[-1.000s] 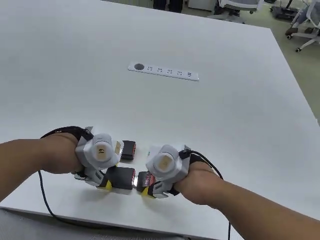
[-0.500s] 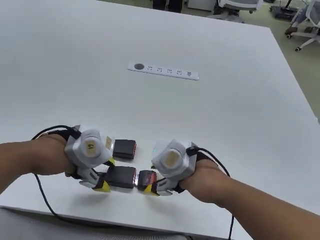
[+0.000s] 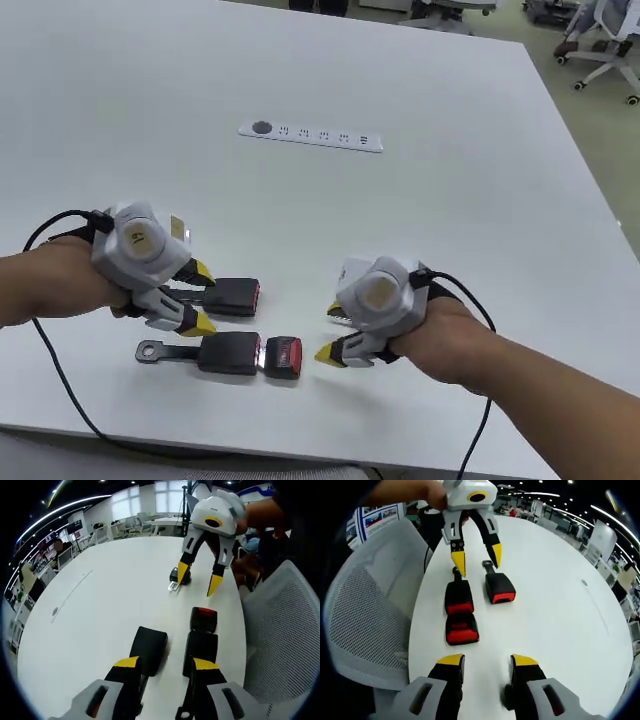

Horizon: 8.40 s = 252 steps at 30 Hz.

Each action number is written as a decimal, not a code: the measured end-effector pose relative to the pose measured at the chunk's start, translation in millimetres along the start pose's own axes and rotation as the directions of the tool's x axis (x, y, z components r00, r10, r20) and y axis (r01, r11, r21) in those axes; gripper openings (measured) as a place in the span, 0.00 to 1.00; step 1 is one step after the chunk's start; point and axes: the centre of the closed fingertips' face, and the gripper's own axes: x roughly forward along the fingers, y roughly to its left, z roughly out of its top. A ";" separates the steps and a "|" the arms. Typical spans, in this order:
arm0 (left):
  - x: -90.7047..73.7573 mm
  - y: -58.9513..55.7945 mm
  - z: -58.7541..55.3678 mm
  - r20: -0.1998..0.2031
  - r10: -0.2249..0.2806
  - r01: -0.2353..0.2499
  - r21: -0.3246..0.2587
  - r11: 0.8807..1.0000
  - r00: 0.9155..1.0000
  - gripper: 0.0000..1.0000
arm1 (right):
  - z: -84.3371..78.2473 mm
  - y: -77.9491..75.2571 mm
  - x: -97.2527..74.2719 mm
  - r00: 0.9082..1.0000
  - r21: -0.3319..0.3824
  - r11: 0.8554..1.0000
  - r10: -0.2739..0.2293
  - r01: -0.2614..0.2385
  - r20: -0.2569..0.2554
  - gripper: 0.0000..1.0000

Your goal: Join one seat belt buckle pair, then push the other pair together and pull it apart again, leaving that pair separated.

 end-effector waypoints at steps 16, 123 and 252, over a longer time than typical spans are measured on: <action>28.7 31.5 -12.9 -0.092 -0.031 0.041 0.105 0.994 0.995 0.45 | -57.1 -54.7 -28.5 0.995 0.044 0.996 -0.079 0.082 -0.064 0.40; 47.4 24.1 -20.4 -0.149 -0.102 0.130 0.193 0.972 0.984 0.33 | 50.6 -27.4 71.1 0.997 -0.045 0.997 0.071 -0.070 0.013 0.32; -91.7 -27.7 -90.7 0.159 0.321 -0.268 -0.284 0.920 0.934 1.00 | -44.8 26.3 -94.1 0.902 0.463 0.850 -0.379 0.251 0.207 0.99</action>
